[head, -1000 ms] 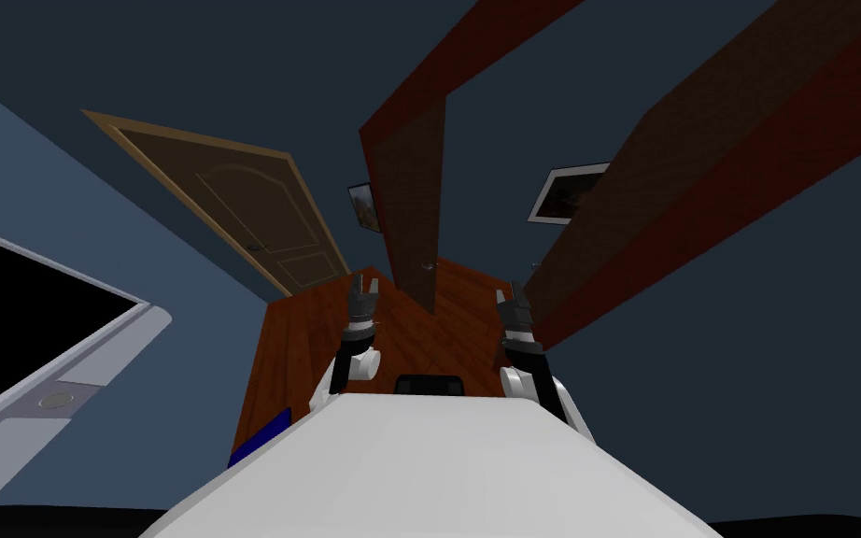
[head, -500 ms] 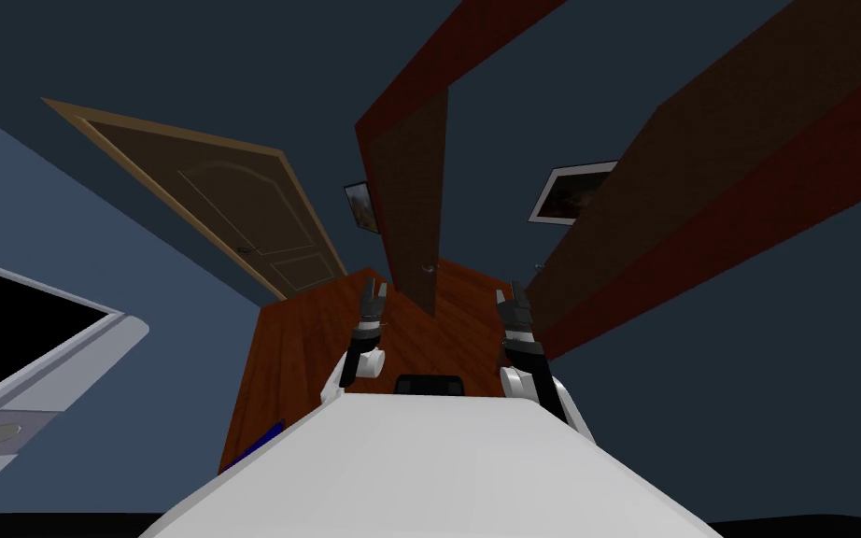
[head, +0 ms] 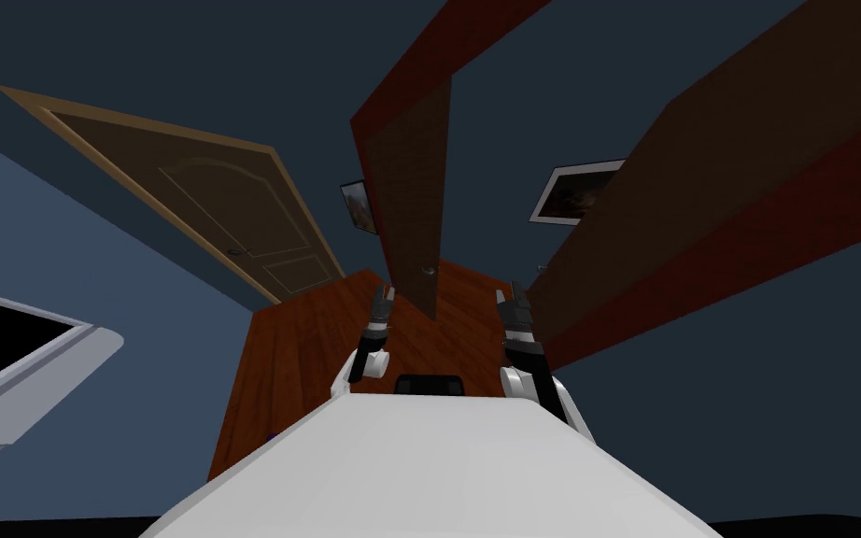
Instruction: Push the door open
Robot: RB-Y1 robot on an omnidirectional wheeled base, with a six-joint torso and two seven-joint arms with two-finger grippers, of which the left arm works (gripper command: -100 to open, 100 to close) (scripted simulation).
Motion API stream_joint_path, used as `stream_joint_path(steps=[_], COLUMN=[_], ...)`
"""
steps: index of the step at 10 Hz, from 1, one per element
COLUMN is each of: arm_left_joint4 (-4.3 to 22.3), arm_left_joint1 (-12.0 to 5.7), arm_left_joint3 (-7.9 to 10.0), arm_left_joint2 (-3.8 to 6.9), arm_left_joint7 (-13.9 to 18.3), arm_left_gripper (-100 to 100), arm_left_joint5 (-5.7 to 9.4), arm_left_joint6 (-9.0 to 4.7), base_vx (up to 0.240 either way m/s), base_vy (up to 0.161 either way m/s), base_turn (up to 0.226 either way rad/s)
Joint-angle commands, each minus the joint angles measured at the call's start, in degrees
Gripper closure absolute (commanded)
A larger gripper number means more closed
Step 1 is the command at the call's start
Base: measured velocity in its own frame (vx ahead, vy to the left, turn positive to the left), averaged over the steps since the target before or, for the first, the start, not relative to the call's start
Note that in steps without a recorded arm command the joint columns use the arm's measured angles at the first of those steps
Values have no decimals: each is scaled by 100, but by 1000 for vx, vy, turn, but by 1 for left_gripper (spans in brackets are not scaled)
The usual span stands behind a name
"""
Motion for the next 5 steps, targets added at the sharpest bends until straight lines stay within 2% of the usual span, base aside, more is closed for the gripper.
stream_joint_path(steps=[1, 5], arm_left_joint4=[271, 924], arm_left_joint1=[-103, -349], arm_left_joint3=[-67, -215], arm_left_joint2=[5, 33], arm_left_joint7=[46, 174], arm_left_gripper=[-100, -100], arm_left_joint5=[-54, -176], arm_left_joint6=[-26, -88], base_vx=[96, 100], base_vy=[44, 44], base_turn=[-31, -30])
